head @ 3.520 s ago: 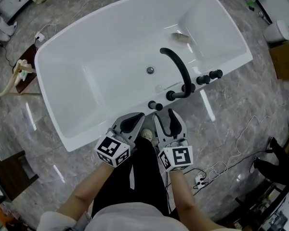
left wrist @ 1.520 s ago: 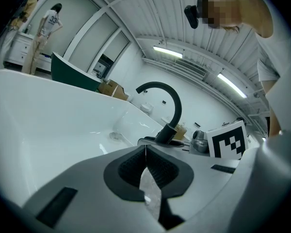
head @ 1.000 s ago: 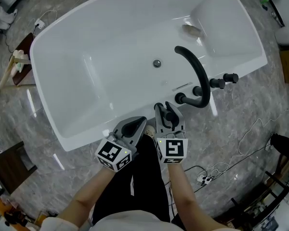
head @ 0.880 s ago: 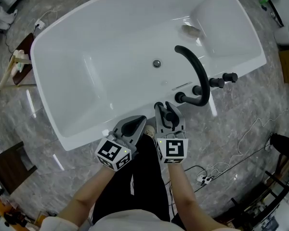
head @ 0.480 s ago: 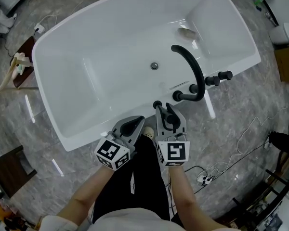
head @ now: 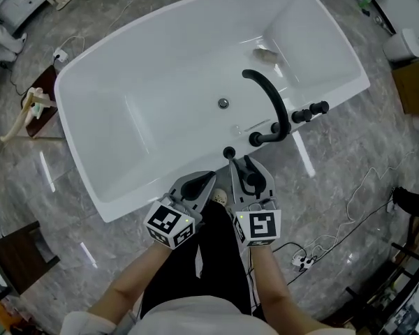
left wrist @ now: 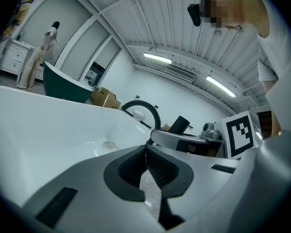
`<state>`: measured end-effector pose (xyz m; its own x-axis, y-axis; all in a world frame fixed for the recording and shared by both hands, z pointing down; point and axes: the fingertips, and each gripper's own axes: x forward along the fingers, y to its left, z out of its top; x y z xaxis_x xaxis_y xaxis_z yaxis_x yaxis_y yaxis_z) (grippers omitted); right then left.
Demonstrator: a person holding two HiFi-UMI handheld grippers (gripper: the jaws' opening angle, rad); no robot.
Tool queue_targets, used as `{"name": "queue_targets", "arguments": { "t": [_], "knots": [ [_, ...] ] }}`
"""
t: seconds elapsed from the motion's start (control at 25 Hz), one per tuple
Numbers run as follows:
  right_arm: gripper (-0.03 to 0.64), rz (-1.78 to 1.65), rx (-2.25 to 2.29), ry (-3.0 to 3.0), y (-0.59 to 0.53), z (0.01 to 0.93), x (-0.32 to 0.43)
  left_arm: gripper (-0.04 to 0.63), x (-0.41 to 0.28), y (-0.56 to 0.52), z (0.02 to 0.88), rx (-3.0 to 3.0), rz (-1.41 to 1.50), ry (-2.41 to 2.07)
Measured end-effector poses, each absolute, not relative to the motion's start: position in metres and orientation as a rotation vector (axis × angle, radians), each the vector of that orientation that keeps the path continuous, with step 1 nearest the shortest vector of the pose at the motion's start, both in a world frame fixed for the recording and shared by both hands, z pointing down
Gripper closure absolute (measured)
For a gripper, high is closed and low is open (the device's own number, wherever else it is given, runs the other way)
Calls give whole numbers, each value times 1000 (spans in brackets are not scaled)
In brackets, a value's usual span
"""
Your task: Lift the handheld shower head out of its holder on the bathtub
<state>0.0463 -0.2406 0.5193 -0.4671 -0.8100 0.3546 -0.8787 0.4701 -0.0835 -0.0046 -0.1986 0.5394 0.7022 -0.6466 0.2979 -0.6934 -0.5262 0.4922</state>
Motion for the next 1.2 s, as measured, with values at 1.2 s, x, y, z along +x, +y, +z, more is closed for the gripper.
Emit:
{"name": "queue_targets", "arguments": {
  "t": [1.2],
  "knots": [
    [495, 487, 1633, -2530, -199, 389, 116, 583, 8, -185, 455, 2422, 131, -955]
  ]
}}
